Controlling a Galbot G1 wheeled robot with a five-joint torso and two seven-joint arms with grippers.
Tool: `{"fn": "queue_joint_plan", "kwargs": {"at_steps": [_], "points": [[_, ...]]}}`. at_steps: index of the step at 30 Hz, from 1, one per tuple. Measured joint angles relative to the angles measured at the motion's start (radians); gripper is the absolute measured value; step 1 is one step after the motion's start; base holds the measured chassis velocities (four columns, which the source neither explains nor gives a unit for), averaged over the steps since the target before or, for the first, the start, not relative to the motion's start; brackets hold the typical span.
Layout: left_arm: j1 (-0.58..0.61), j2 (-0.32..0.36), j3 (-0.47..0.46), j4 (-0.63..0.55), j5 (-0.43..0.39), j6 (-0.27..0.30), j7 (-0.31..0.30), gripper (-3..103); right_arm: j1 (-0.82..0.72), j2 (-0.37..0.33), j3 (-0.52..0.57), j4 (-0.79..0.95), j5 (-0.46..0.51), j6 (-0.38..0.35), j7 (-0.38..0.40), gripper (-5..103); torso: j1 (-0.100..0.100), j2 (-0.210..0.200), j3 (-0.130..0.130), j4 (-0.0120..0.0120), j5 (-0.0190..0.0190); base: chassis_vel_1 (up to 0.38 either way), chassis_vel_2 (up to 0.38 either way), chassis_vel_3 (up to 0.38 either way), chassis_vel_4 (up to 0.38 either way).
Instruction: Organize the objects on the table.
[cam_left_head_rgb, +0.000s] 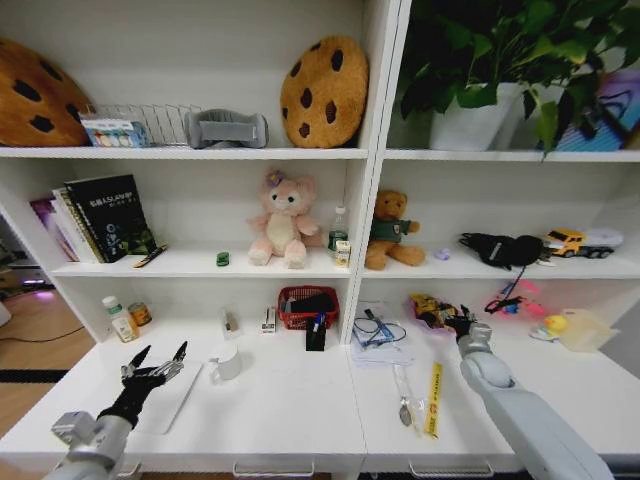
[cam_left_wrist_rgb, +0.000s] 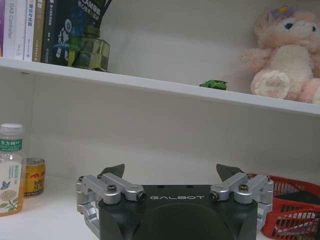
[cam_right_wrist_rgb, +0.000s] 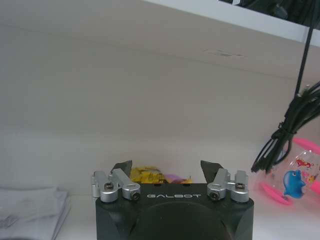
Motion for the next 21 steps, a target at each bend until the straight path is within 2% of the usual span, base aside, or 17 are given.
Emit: {"fn": "queue_joint_plan", "kwargs": {"at_steps": [2, 3, 5, 7, 9, 12, 15, 16, 19, 21], "points": [[0.000, 0.000, 0.000, 0.000, 0.000, 0.000, 0.000, 100, -0.140, 0.008, 0.077, 0.123, -0.017, -0.003, 0.000, 85, 0.000, 0.000, 0.000, 0.0000, -0.0003, 0.000, 0.000, 0.000, 0.000], [0.000, 0.000, 0.000, 0.000, 0.000, 0.000, 0.000, 100, -0.140, 0.008, 0.077, 0.123, -0.017, -0.003, 0.000, 85, 0.000, 0.000, 0.000, 0.0000, -0.0003, 0.000, 0.000, 0.000, 0.000], [0.000, 0.000, 0.000, 0.000, 0.000, 0.000, 0.000, 100, -0.275, 0.034, 0.164, 0.250, -0.038, 0.001, -0.006, 95, 0.000, 0.000, 0.000, -0.0002, -0.0002, 0.000, 0.000, 0.000, 0.000], [0.000, 0.000, 0.000, 0.000, 0.000, 0.000, 0.000, 100, -0.333, 0.050, 0.201, 0.302, -0.049, 0.010, -0.013, 99, 0.000, 0.000, 0.000, 0.0000, -0.0006, 0.000, 0.000, 0.000, 0.000], [0.000, 0.000, 0.000, 0.000, 0.000, 0.000, 0.000, 100, -0.442, 0.086, 0.263, 0.380, -0.072, 0.039, -0.023, 100, 0.000, 0.000, 0.000, 0.0001, -0.0002, 0.000, 0.000, 0.000, 0.000], [0.000, 0.000, 0.000, 0.000, 0.000, 0.000, 0.000, 100, -0.501, 0.108, 0.294, 0.421, -0.086, 0.049, -0.027, 100, 0.000, 0.000, 0.000, -0.0001, -0.0001, 0.000, 0.000, 0.000, 0.000], [0.000, 0.000, 0.000, 0.000, 0.000, 0.000, 0.000, 100, -0.649, 0.182, 0.362, 0.532, -0.121, 0.083, -0.040, 100, 0.000, 0.000, 0.000, -0.0001, -0.0002, 0.000, 0.000, 0.000, 0.000], [0.000, 0.000, 0.000, 0.000, 0.000, 0.000, 0.000, 100, -0.649, 0.182, 0.362, 0.532, -0.121, 0.083, -0.040, 100, 0.000, 0.000, 0.000, -0.0001, -0.0002, 0.000, 0.000, 0.000, 0.000], [0.000, 0.000, 0.000, 0.000, 0.000, 0.000, 0.000, 100, -0.746, 0.255, 0.404, 0.607, -0.134, 0.122, -0.054, 100, 0.000, 0.000, 0.000, 0.0000, -0.0005, 0.000, 0.000, 0.000, 0.000], [0.000, 0.000, 0.000, 0.000, 0.000, 0.000, 0.000, 100, -0.764, 0.271, 0.408, 0.618, -0.136, 0.132, -0.056, 100, 0.000, 0.000, 0.000, -0.0001, -0.0004, 0.000, 0.000, 0.000, 0.000]]}}
